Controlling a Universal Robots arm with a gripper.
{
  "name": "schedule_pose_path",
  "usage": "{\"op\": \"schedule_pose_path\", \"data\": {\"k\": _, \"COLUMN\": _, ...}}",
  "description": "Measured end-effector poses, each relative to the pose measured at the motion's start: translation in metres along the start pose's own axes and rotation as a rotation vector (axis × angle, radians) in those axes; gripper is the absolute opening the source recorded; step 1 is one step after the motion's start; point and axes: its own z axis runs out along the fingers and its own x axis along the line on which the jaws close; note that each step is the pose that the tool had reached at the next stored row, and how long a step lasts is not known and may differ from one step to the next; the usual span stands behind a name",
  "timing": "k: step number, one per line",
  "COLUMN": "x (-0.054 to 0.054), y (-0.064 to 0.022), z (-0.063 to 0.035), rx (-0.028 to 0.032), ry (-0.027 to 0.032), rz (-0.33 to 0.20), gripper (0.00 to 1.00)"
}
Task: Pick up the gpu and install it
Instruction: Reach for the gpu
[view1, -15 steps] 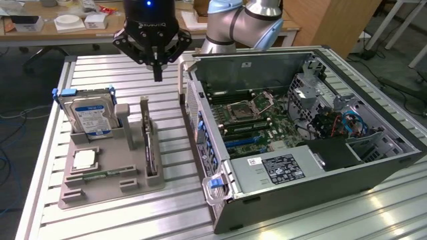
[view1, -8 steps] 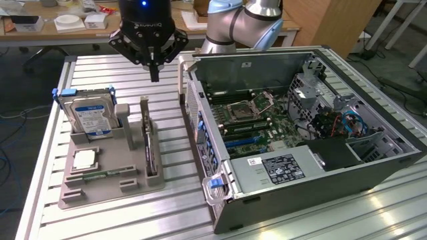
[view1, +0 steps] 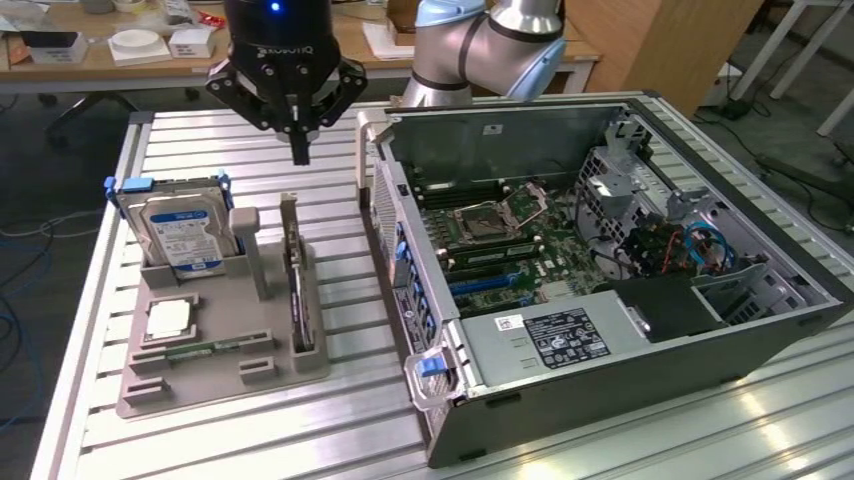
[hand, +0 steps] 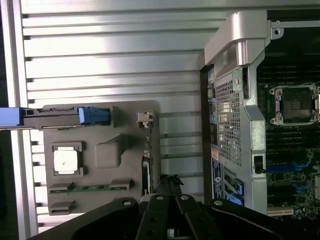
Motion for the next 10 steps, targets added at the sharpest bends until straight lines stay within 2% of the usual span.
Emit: {"op": "schedule_pose_path", "data": {"k": 10, "x": 0.0085, "y": -0.0013, "z": -0.0003, "rx": 0.0001, "ry": 0.0001, "rz": 0.0, "gripper": 0.1}}
